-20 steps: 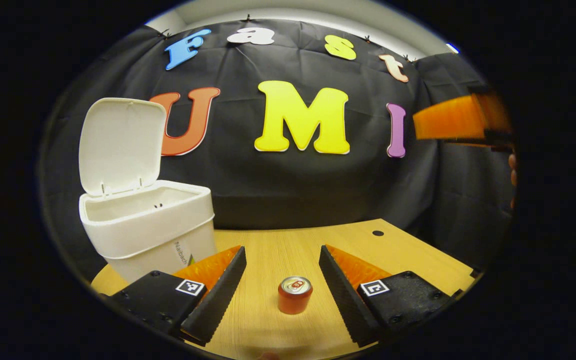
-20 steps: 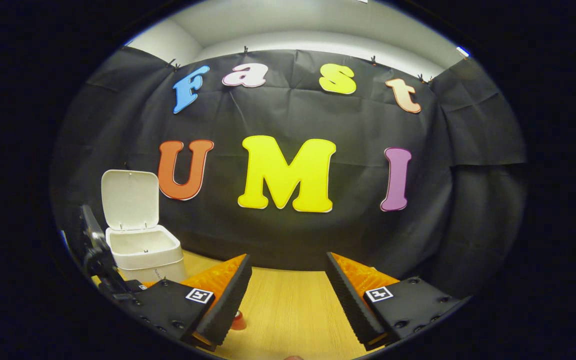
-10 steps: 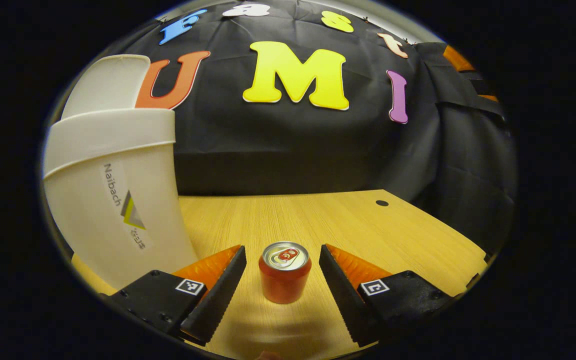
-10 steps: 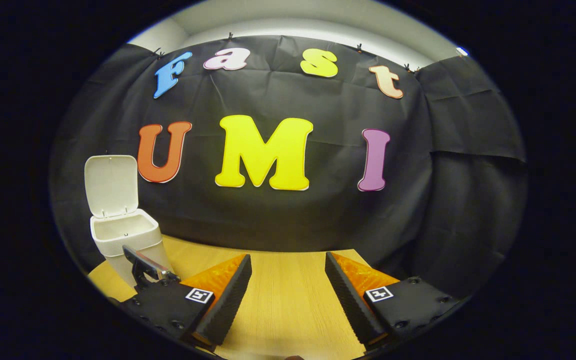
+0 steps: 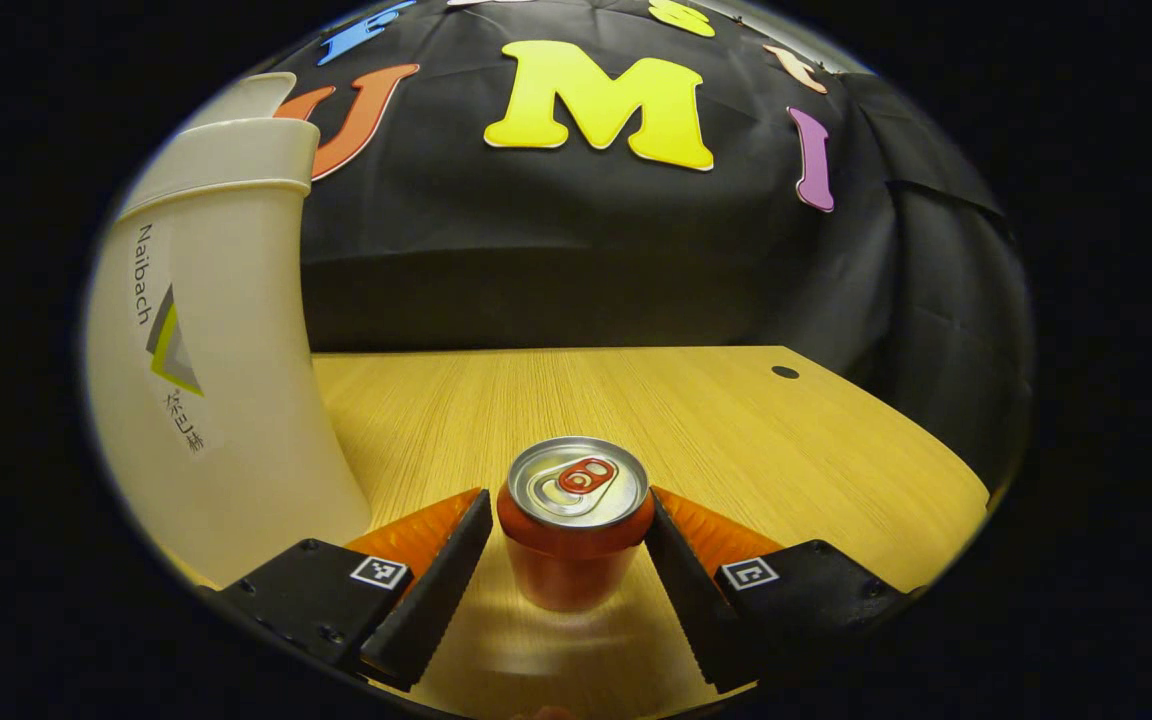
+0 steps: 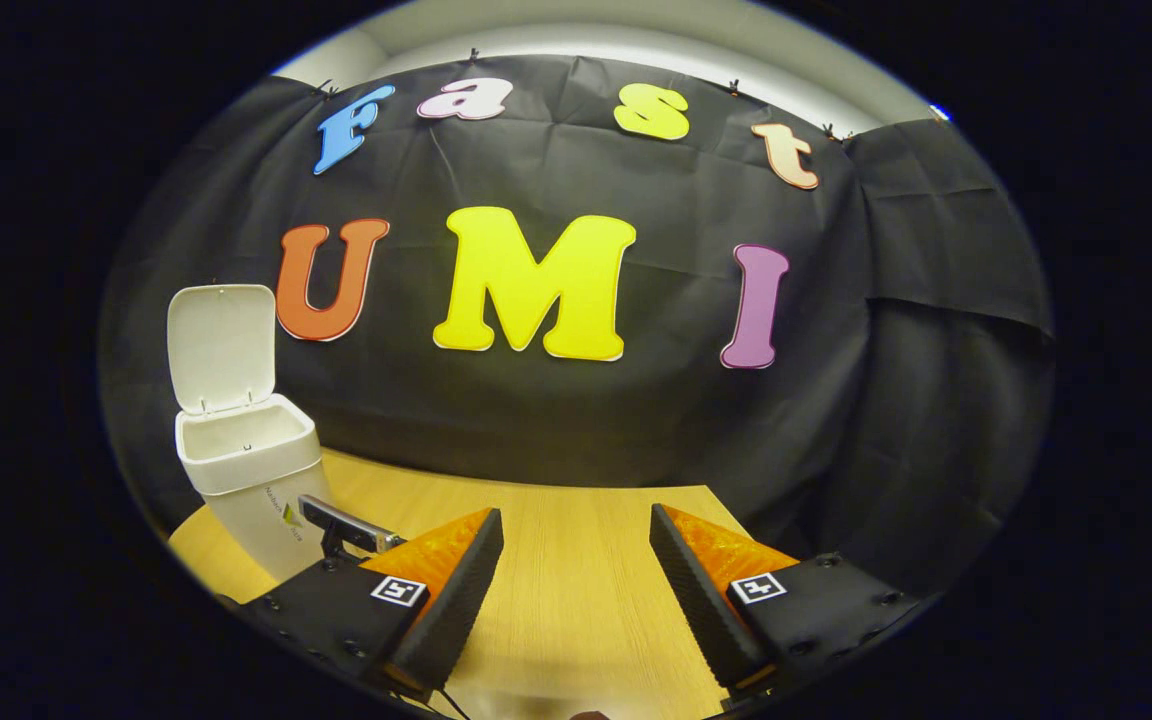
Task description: Press the lid of the desktop garbage bin to open it, pick up the crumpled paper on the desktop and throw it into the bin, then pick up the pop can on the desktop and drop it into the bin, and finally close the garbage bin lid.
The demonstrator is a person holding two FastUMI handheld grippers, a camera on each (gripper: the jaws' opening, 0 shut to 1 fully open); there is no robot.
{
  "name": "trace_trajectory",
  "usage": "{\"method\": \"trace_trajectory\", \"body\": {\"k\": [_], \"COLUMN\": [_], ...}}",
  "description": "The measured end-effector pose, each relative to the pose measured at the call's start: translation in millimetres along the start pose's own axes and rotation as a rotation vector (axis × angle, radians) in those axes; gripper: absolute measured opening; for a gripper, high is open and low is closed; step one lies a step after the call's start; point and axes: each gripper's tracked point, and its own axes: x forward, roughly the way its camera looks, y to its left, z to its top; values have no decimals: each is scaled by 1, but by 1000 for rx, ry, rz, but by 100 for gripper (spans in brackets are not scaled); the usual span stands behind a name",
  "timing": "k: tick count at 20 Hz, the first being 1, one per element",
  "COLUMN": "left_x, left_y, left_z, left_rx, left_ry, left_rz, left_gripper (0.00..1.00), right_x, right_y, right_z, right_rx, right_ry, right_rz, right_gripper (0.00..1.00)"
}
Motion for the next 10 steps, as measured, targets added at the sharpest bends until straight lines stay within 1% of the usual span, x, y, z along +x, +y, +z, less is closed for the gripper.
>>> {"method": "trace_trajectory", "body": {"k": [1,2,3,5,8,10], "left_x": [0,1,0,-5,-16,-28], "left_y": [1,1,2,3,4,4], "left_z": [-2,-1,0,3,20,31], "left_rx": [8,17,29,51,71,68], "left_ry": [5,5,10,10,-27,-47], "left_rz": [5,2,7,12,10,6], "left_gripper": [98,94,86,84,83,82], "right_x": [0,0,1,3,4,5], "right_y": [1,3,5,5,3,3], "right_z": [0,2,3,4,5,5], "right_rx": [0,3,6,13,27,43], "right_ry": [-1,-5,-7,-10,-12,-15], "right_rz": [5,9,13,19,24,26], "right_gripper": [94,94,94,94,94,94]}}
